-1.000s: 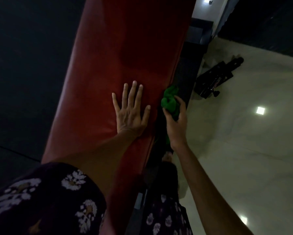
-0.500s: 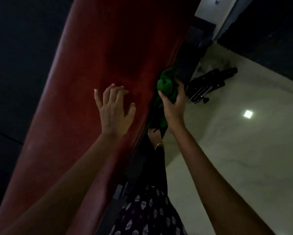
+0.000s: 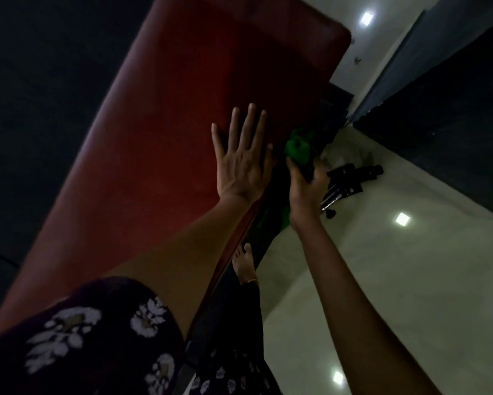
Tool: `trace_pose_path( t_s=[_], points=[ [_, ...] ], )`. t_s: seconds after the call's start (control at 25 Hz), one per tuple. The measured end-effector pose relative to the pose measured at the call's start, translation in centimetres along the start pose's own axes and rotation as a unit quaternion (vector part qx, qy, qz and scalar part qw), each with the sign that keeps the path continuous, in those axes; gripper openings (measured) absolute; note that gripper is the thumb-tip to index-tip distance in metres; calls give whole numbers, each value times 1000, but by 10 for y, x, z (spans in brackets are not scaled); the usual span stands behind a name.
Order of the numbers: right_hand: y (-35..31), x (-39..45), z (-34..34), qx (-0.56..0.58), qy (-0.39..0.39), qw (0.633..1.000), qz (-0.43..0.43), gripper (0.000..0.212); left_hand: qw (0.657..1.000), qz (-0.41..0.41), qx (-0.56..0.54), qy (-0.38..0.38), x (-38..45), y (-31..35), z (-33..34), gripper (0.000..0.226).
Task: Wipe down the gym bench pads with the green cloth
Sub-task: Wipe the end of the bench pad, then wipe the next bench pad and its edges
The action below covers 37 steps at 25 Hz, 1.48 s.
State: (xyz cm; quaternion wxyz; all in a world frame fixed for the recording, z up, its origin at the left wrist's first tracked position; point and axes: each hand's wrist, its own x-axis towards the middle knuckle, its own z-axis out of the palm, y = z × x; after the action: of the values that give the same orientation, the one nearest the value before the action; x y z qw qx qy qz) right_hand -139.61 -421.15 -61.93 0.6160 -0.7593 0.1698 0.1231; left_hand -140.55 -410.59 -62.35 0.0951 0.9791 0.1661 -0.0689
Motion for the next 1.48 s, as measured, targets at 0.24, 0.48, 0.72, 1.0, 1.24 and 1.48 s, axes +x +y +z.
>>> trace_pose_path(
  t_s=[0.24,0.48,0.72,1.0,1.24,1.48],
  points=[
    [-57,124,1,-110,21,992,55,58,1000,-9,-7,-13,4,1,0,60],
    [-35,76,-8,-123,-40,989,72,61,1000,-1,-22,3,4,0,2,58],
    [-94,188,2,-176,8,984,-29,50,999,16,-14,42,1,0,3,57],
    [-89,150,-23,-297,-124,946,-32,51,999,8,27,-34,4,0,-5,56],
    [-145,87,-49,-303,-268,915,2,46,977,-78,-82,-181,15,19,-73,67],
    [-241,10,-38,-333,-339,874,-102,49,921,-231,-296,-99,-57,12,-167,52]
  ],
)
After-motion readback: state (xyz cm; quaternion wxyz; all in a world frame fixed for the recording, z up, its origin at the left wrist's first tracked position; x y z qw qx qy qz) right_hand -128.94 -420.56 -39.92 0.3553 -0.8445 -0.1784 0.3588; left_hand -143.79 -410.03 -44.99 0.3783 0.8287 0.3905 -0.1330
